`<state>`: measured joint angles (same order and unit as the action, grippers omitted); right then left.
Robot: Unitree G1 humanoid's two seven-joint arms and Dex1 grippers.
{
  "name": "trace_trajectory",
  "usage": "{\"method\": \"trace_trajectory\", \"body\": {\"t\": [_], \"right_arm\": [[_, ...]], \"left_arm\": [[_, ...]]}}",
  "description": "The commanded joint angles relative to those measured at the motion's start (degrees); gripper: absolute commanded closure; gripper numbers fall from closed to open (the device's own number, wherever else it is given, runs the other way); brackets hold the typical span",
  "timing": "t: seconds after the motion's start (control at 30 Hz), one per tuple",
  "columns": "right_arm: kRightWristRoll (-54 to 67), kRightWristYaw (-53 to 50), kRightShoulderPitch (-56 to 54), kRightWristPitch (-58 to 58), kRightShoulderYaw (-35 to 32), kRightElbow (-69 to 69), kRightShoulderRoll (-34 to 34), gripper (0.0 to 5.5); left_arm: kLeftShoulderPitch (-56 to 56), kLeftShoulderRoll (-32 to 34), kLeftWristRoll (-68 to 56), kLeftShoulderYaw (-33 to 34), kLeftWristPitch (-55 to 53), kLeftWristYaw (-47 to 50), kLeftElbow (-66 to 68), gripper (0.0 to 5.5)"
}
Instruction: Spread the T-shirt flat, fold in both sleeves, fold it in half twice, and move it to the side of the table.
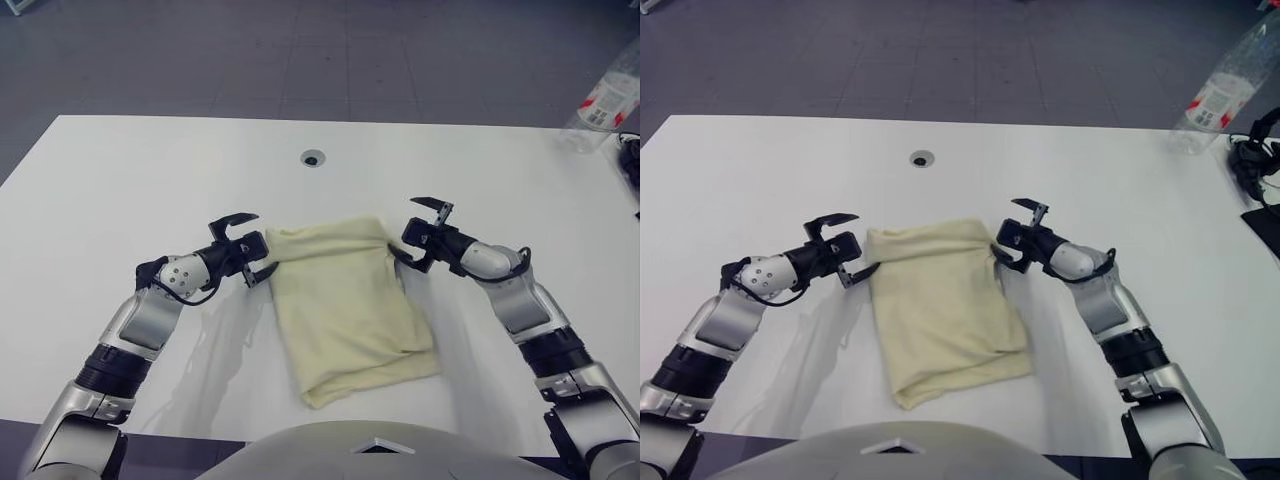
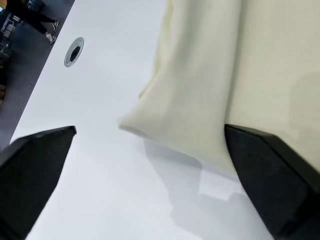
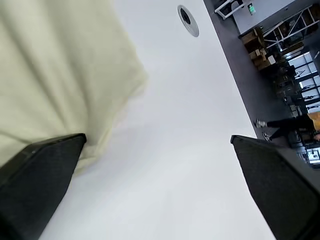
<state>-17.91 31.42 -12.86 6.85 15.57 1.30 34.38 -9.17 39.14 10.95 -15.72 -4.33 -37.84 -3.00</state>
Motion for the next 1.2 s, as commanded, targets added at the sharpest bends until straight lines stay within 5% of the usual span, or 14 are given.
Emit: {"method": "trace_trajectory", "body": {"t": [0.03,0.37,0.67,0.87,1.0,1.2], "right_arm": [[-4.12,-1.41,6.36,3.66,-2.47,-6.86,3.68,0.10],[10.77,1.13,10.14,13.39,-17.16,-23.63,0.31,0.10],[27.02,21.23,25.36,14.82,-29.10,-42.46,12.78,0.10],[20.80,28.17,41.45,3.46,-26.03,-45.41,18.35,0.10],[15.91,28.02,42.44,0.05,-21.75,-42.80,20.00,0.10],[13.27,28.14,42.07,1.65,-16.57,-42.29,21.28,0.10]], "left_arm": [[-0.80,-1.58,-0.46,-1.44,5.70,-1.53,2.02,0.11],[-7.35,-6.94,-3.12,-1.21,19.59,-2.33,2.63,0.11],[-11.16,-6.32,-1.23,2.94,21.04,1.09,-7.65,0.11],[7.50,6.15,-5.67,3.47,15.10,-10.06,-29.90,0.11],[24.92,15.77,0.78,1.99,13.63,-15.71,-37.79,0.11],[33.09,18.13,7.97,3.56,14.37,-14.78,-40.36,0.11]]}}
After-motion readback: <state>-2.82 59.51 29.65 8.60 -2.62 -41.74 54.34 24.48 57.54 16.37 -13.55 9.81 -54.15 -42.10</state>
